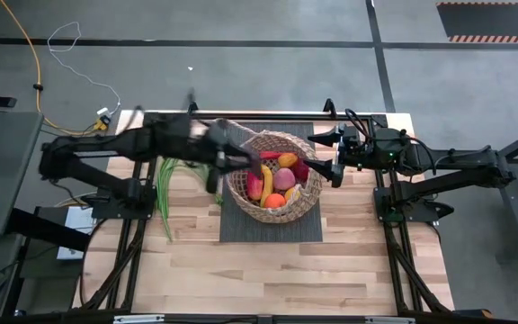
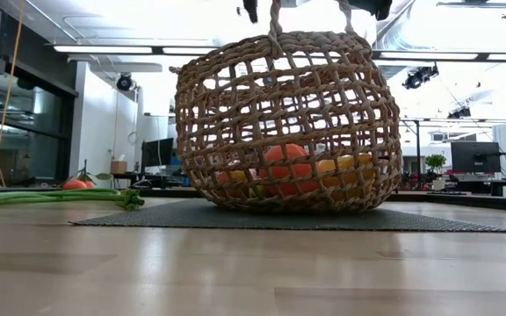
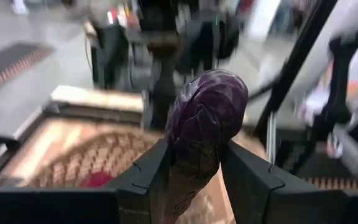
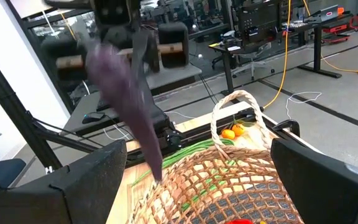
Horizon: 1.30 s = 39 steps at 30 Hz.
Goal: Build produce basket
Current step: Put the eggplant into the woven basket
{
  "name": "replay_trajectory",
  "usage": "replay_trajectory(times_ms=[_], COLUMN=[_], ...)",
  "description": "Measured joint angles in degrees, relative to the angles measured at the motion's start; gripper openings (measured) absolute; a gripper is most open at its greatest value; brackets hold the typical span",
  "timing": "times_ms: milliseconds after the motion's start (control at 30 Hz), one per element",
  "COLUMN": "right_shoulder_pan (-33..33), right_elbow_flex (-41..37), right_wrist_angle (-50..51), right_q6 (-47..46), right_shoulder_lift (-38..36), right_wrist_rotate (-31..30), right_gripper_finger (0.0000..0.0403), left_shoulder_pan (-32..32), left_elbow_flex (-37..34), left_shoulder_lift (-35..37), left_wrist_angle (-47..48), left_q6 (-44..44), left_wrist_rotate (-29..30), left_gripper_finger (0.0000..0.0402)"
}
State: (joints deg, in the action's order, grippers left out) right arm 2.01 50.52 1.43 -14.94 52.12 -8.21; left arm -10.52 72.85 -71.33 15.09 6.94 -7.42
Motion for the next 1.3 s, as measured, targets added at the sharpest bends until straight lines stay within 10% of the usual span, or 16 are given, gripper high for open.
replay_trajectory(times_ms=[467, 1000, 1300], right_shoulder_pan=[0.0, 0.0, 0.0], right_elbow_flex=[0.0, 0.0, 0.0], right_wrist_angle=[0.0, 0.0, 0.0], right_q6=[0.0, 1.5, 0.5], right_shoulder_lift=[0.0, 0.0, 0.0], right_wrist_rotate=[-0.7, -3.7, -3.7], right_gripper_finger=[0.0388, 0.0388, 0.0388], left_shoulder_pan=[0.0, -1.5, -1.6], left_elbow_flex=[14.6, 14.7, 14.7], left_shoulder_lift=[-25.6, -35.0, -40.9], left_wrist_angle=[15.0, 8.1, 7.9], left_q6=[-15.9, 29.5, 35.0], left_wrist_rotate=[6.8, 7.0, 7.0], left_gripper_finger=[0.0122, 0.0122, 0.0122])
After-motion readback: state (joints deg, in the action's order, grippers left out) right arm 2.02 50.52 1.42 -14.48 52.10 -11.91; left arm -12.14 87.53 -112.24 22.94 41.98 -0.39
